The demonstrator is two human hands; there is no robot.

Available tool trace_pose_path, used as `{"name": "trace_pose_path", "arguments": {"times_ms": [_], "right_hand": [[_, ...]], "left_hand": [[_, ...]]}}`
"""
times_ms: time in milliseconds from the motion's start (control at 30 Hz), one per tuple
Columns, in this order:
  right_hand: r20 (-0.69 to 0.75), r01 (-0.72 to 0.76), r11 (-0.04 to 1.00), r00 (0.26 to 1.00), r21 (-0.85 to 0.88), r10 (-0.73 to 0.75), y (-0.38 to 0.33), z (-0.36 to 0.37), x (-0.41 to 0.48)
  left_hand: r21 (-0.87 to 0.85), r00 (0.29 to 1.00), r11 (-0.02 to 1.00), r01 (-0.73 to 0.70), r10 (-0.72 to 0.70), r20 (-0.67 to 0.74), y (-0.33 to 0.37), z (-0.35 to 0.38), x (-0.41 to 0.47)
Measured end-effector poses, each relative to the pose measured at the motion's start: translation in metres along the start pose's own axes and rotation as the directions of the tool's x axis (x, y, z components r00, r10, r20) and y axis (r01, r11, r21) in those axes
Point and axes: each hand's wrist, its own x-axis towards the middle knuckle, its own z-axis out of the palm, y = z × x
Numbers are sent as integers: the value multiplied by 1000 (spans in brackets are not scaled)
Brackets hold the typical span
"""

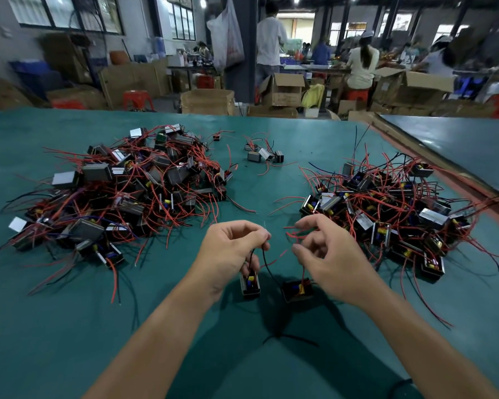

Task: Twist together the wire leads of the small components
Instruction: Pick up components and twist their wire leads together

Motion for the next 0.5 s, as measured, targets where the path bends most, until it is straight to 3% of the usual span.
{"name": "trace_pose_path", "arguments": {"times_ms": [133,333,500], "right_hand": [[-41,-15,1000,999,3,15,-1,1,1],[-88,-13,999,996,-31,10,1,-3,2],[-94,-29,999,995,-18,28,2,-5,3]], "left_hand": [[11,999,999,-43,43,-27,2,-2,-1],[9,994,1000,-8,7,112,4,1,-4],[102,1000,995,-16,17,-3,3,5,-4]]}}
